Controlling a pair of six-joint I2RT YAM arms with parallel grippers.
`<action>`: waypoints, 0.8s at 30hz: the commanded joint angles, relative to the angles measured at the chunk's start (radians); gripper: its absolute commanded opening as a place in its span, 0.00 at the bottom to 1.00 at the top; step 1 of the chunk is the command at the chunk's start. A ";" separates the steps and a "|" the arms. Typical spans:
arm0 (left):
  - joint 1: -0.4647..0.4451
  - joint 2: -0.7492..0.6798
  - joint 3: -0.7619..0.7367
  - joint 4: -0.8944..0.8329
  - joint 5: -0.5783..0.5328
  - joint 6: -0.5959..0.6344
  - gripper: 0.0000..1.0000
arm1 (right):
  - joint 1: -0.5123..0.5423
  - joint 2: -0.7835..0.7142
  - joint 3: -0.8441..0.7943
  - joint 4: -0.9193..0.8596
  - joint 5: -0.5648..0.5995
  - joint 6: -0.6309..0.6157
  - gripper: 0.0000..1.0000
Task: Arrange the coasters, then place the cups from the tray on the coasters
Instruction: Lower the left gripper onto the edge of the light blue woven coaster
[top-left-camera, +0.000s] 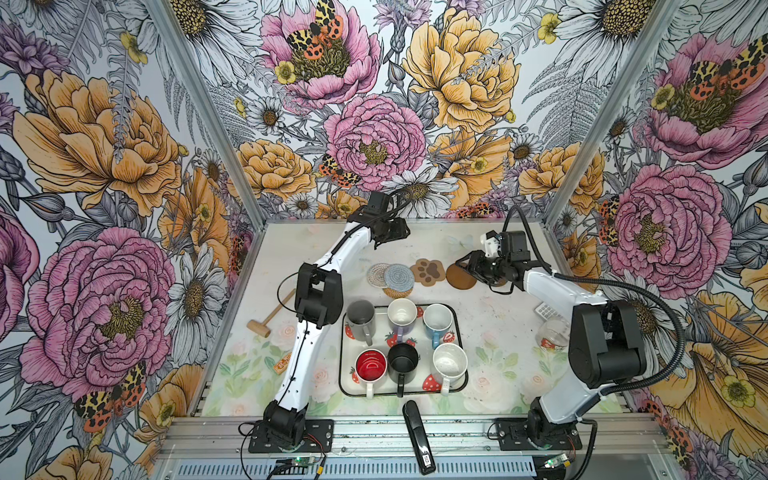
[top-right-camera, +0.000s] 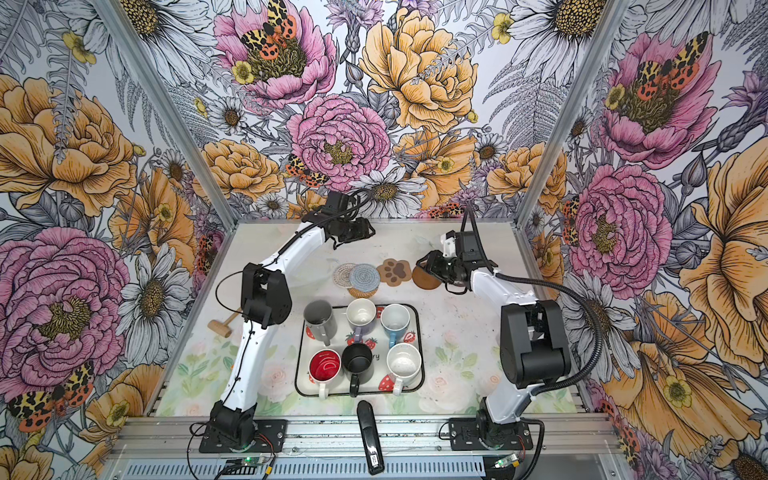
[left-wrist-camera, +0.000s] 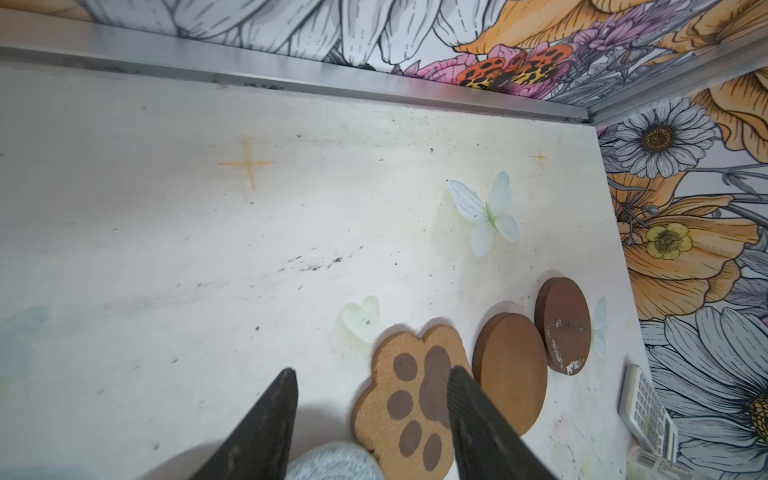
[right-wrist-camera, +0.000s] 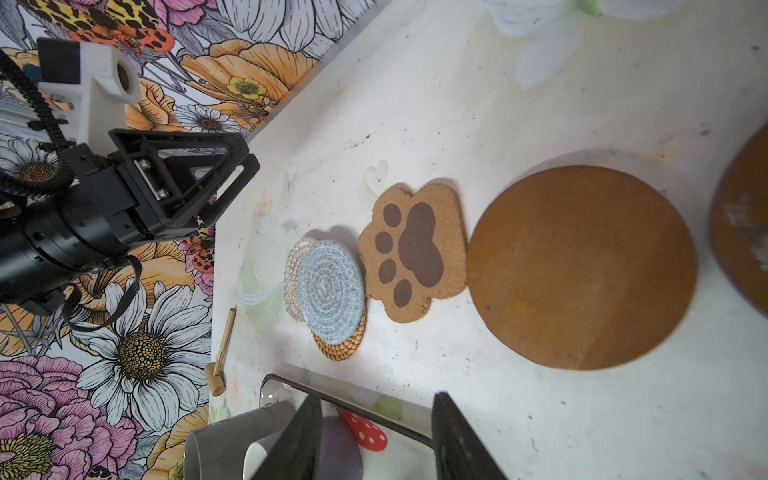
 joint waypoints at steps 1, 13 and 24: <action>0.025 -0.137 -0.153 -0.008 -0.091 0.042 0.59 | 0.032 0.075 0.067 0.015 -0.045 0.002 0.46; 0.038 -0.231 -0.448 -0.006 -0.057 0.103 0.53 | 0.145 0.328 0.250 0.015 -0.082 0.035 0.52; 0.025 -0.183 -0.472 0.067 0.038 0.072 0.53 | 0.196 0.431 0.310 0.016 -0.061 0.078 0.52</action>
